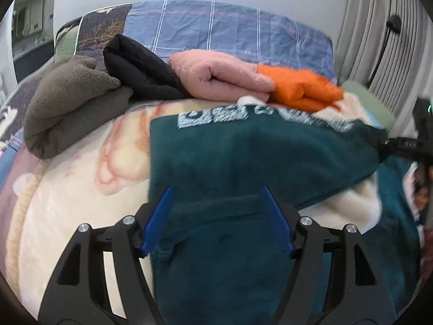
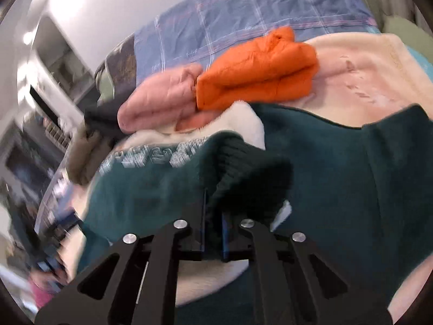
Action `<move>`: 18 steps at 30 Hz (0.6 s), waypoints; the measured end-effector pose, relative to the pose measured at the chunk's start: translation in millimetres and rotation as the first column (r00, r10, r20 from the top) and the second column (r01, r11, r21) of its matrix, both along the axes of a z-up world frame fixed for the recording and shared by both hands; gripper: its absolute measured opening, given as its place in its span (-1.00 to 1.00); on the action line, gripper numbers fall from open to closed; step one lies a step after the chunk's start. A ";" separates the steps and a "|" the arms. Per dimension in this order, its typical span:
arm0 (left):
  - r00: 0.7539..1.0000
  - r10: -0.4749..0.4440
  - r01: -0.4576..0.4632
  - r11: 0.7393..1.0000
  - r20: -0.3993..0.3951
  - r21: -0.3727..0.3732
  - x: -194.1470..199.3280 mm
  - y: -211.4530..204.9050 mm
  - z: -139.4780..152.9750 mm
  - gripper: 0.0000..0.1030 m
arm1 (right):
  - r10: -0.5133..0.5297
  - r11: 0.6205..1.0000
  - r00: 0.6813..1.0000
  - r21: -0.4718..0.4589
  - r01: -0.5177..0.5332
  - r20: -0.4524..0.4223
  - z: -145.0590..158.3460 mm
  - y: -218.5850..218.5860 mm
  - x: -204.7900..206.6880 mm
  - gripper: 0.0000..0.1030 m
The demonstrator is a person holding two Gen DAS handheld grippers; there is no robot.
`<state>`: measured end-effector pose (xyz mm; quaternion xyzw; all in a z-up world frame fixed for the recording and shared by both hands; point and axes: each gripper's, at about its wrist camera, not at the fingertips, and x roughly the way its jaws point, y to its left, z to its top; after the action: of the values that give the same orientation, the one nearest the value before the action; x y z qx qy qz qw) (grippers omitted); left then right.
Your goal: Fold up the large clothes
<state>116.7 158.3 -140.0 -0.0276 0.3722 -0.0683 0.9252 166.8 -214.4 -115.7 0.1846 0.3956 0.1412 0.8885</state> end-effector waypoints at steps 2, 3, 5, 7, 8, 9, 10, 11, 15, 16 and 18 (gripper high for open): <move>1.000 0.008 -0.008 0.999 0.003 0.041 -0.5 -0.2 -0.3 0.36 | -0.037 0.999 0.987 -0.032 0.043 0.156 38.3 0.9 -26.5 -0.91; 1.000 0.004 -0.005 0.999 0.011 0.035 -2.0 1.7 0.8 0.39 | -0.043 0.998 0.976 -0.029 0.050 0.213 53.9 -2.6 -37.5 -0.91; 1.000 0.015 -0.016 1.000 0.023 0.026 -2.9 8.3 2.6 0.42 | -0.030 1.000 0.968 0.000 0.031 0.248 76.9 -12.3 -53.6 -0.91; 0.999 0.034 -0.035 0.999 0.012 0.041 -0.2 13.5 -0.5 0.42 | -0.048 0.995 0.970 -0.077 0.068 0.239 74.7 -17.7 -59.9 -0.91; 0.999 0.045 -0.045 0.998 0.005 0.049 1.0 15.8 -3.2 0.42 | -0.065 0.988 0.974 -0.125 0.093 0.215 65.0 -18.0 -58.6 -0.91; 0.998 0.055 -0.054 0.997 -0.005 0.055 1.8 18.6 -8.0 0.42 | -0.078 0.979 0.984 -0.172 0.105 0.158 43.6 -20.0 -52.4 -0.90; 0.998 0.059 -0.058 0.997 -0.018 0.051 2.6 20.9 -12.1 0.42 | -0.073 0.978 0.992 -0.185 0.090 0.101 24.6 -22.7 -46.3 -0.87; 0.998 0.063 -0.062 0.997 -0.027 0.045 3.4 22.8 -14.5 0.42 | -0.066 0.980 0.997 -0.187 0.073 0.043 6.9 -24.5 -40.1 -0.83; 0.998 0.063 -0.063 0.997 -0.007 0.041 2.3 23.4 -6.4 0.41 | -0.205 0.974 0.978 -0.106 0.199 -0.046 -24.4 -58.5 -37.9 -0.53; 0.999 0.054 -0.054 0.998 0.006 0.043 1.2 21.8 -1.8 0.37 | -0.224 0.971 0.975 -0.094 0.221 -0.018 -15.7 -61.1 -42.5 -0.53; 0.999 0.022 -0.023 0.999 0.037 0.026 1.3 15.4 12.6 0.10 | -0.243 0.960 0.964 -0.113 0.255 0.105 12.7 -56.6 -57.6 -0.53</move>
<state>118.0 173.7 -127.4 -0.0183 0.3555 -0.0535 0.9330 109.2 -271.1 -103.0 0.1699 0.3368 0.0112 0.9261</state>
